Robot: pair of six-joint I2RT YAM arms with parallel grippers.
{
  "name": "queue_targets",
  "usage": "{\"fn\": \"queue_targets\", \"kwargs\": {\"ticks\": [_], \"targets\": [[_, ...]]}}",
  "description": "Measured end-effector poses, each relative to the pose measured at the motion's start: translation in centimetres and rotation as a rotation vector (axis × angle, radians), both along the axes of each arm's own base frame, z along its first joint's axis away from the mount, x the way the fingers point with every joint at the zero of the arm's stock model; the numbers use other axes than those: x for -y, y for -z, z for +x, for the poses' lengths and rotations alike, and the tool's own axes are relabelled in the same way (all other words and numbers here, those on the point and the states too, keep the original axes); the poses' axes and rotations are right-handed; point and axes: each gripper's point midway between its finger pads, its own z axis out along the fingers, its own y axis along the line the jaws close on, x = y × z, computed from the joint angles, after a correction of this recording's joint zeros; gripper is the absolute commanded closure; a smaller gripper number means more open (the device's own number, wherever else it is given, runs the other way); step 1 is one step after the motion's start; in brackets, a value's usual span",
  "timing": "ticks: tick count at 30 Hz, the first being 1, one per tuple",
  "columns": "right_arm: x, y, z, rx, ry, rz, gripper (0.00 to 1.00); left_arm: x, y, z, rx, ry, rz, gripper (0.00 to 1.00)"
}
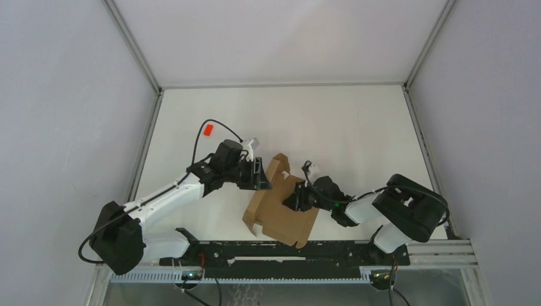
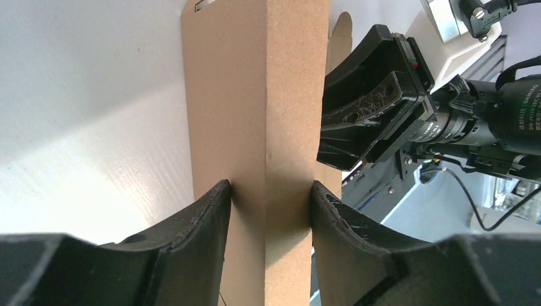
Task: Fold the paper box
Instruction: Fold the paper box at the center of the board.
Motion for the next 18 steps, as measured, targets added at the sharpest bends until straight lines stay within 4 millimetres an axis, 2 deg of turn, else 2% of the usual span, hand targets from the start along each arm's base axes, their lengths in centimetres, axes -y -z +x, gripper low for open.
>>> {"fn": "queue_targets", "kwargs": {"ticks": [6, 18], "targets": [[0.0, 0.0, -0.1, -0.001, -0.003, -0.002, 0.61, 0.3, -0.3, -0.3, 0.012, 0.015, 0.070, 0.48], [0.0, -0.1, -0.2, -0.002, -0.005, -0.002, 0.61, 0.1, 1.1, -0.3, -0.003, 0.013, 0.213, 0.48]]}}
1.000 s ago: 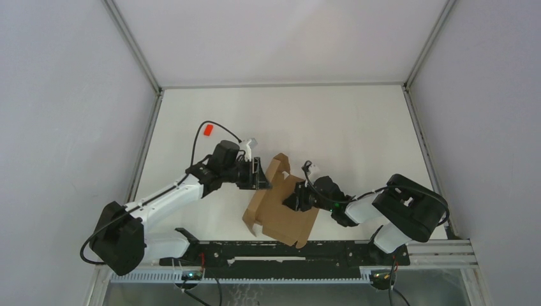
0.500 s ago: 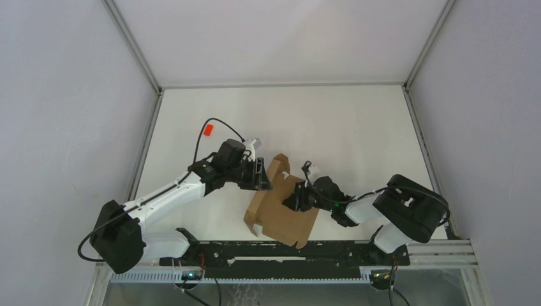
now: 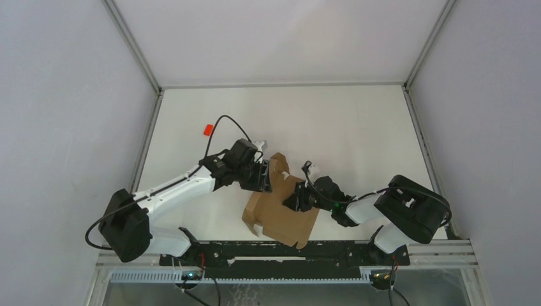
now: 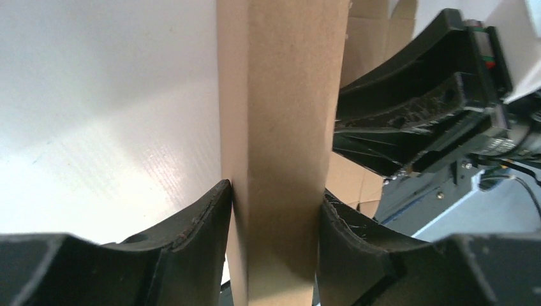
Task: Fold the paper box
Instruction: Fold the paper box at the center of the board.
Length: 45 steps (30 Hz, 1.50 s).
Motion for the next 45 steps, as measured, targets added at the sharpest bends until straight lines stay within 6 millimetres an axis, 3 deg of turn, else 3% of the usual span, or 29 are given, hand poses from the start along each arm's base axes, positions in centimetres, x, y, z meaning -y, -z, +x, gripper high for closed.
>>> {"fn": "queue_targets", "kwargs": {"ticks": [8, 20, 26, 38, 45], "targets": [[0.1, 0.0, 0.0, -0.003, 0.000, 0.000, 0.61, -0.3, 1.1, -0.6, -0.020, 0.012, 0.110, 0.49], [0.1, 0.0, -0.1, -0.005, -0.006, 0.005, 0.60, 0.3, 0.5, -1.1, -0.013, 0.036, 0.132, 0.47], [0.2, 0.0, -0.3, -0.005, -0.008, 0.008, 0.60, 0.4, 0.2, -1.2, -0.013, 0.043, 0.122, 0.53], [0.9, -0.8, -0.1, 0.007, 0.009, 0.023, 0.60, -0.3, 1.5, -1.3, 0.025, 0.042, 0.301, 0.56], [1.0, -0.1, -0.2, -0.010, 0.008, 0.011, 0.60, 0.8, 1.3, -1.1, 0.069, 0.069, 0.403, 0.57]]}}
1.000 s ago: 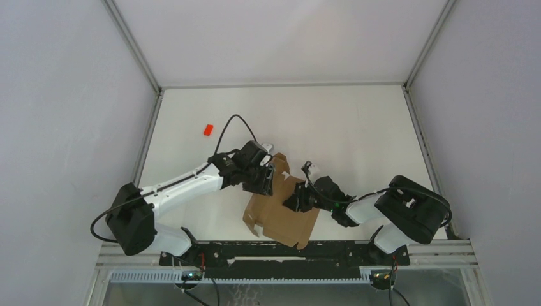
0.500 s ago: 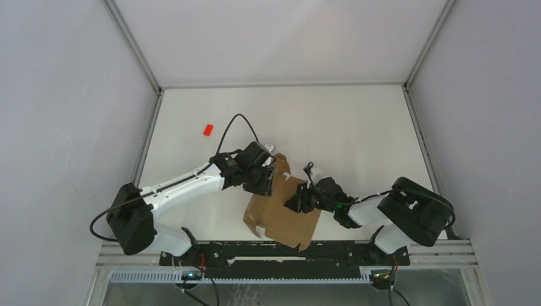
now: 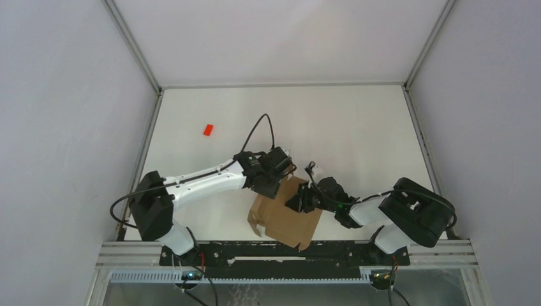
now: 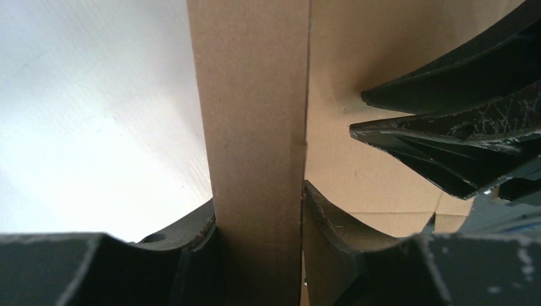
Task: Fold the paper box
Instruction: Fold the paper box at the center of the board.
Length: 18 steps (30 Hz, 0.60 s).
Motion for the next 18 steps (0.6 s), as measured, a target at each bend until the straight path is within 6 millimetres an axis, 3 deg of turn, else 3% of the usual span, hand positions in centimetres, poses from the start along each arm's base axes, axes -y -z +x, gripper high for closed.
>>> {"fn": "queue_targets", "kwargs": {"ticks": [6, 14, 18], "targets": [[1.2, -0.8, 0.5, 0.002, 0.032, 0.029, 0.60, 0.1, 0.4, 0.3, 0.044, 0.021, 0.138, 0.58], [4.2, -6.4, 3.2, 0.094, 0.128, 0.162, 0.56, -0.6, 0.8, 0.6, 0.082, 0.029, 0.241, 0.58], [6.1, -8.2, 5.2, 0.116, 0.188, 0.192, 0.56, -0.9, 0.6, 0.8, 0.103, 0.028, 0.260, 0.59]]}}
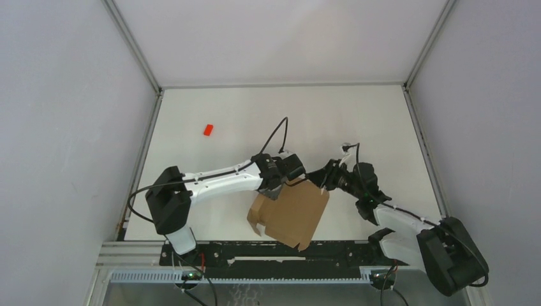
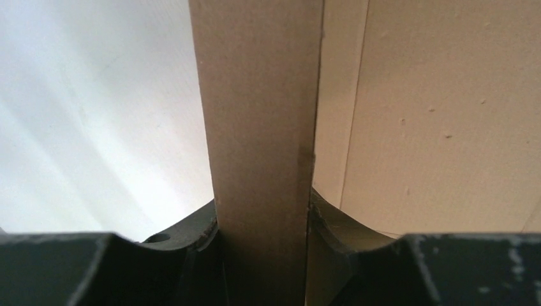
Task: Fold the paper box
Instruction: Fold the paper box at the center of the board.
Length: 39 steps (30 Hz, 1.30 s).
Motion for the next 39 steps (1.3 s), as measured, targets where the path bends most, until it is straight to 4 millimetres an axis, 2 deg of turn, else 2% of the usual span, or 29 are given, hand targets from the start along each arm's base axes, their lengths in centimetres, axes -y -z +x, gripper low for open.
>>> {"fn": "queue_targets", "kwargs": {"ticks": [5, 11, 23, 32, 39], "targets": [[2.5, -0.6, 3.3, -0.009, 0.067, 0.028, 0.56, 0.2, -0.3, 0.1, 0.033, 0.045, 0.019, 0.58], [4.0, 1.0, 5.1, -0.031, 0.048, 0.070, 0.56, 0.8, -1.1, 0.1, 0.078, 0.114, 0.026, 0.58], [1.6, 2.0, 5.4, 0.074, -0.171, 0.158, 0.56, 1.7, -1.2, -0.1, 0.122, 0.197, 0.043, 0.58], [-0.1, 1.3, 6.8, 0.154, -0.240, 0.173, 0.58, 1.4, 0.0, -0.3, 0.124, 0.232, 0.064, 0.57], [-1.5, 1.0, 5.5, 0.164, -0.315, 0.181, 0.59, 1.4, 0.1, -0.3, 0.124, 0.245, 0.065, 0.58]]}}
